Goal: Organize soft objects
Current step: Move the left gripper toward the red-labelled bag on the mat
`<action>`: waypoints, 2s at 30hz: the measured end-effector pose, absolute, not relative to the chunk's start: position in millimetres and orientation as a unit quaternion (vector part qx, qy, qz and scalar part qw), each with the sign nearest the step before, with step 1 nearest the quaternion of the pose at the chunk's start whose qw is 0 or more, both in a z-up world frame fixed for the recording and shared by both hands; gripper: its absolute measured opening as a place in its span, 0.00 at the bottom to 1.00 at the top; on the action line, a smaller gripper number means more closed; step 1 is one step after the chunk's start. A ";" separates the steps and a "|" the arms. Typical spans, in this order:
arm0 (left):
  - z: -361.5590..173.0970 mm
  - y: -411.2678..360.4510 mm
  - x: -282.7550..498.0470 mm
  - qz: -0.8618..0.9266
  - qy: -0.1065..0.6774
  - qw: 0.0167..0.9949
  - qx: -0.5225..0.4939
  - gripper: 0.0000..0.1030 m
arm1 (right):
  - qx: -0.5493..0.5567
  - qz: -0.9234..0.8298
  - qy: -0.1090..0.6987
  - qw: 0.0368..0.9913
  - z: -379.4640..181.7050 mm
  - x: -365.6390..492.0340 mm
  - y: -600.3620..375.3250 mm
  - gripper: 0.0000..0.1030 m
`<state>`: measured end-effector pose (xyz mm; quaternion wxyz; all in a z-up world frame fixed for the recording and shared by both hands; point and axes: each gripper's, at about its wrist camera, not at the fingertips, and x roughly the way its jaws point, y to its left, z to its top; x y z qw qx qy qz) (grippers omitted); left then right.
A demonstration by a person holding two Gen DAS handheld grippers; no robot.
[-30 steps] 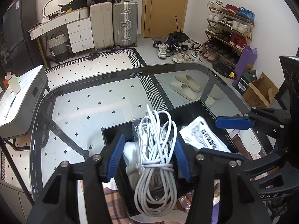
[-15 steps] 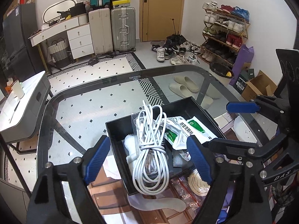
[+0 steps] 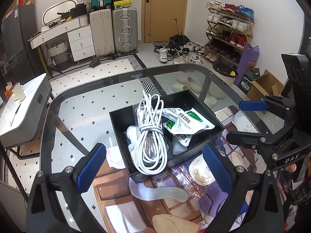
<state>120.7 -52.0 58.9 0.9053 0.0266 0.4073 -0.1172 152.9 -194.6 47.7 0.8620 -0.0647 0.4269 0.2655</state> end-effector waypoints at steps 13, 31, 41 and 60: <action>43.1 -59.8 85.7 -0.126 0.424 0.896 0.036 0.98 | -0.053 0.266 0.443 0.855 33.9 137.4 -202.8 0.91; 21.8 -74.9 51.0 -0.147 0.449 0.880 0.046 0.98 | -0.048 0.268 0.467 0.841 9.9 132.3 -189.6 0.91; 2.7 -83.9 33.3 -0.160 0.470 0.867 0.053 0.98 | -0.044 0.266 0.467 0.842 10.9 133.3 -189.7 0.91; -15.1 -95.2 6.1 -0.185 0.486 0.852 0.052 0.98 | -0.045 0.271 0.465 0.841 10.7 131.9 -180.7 0.91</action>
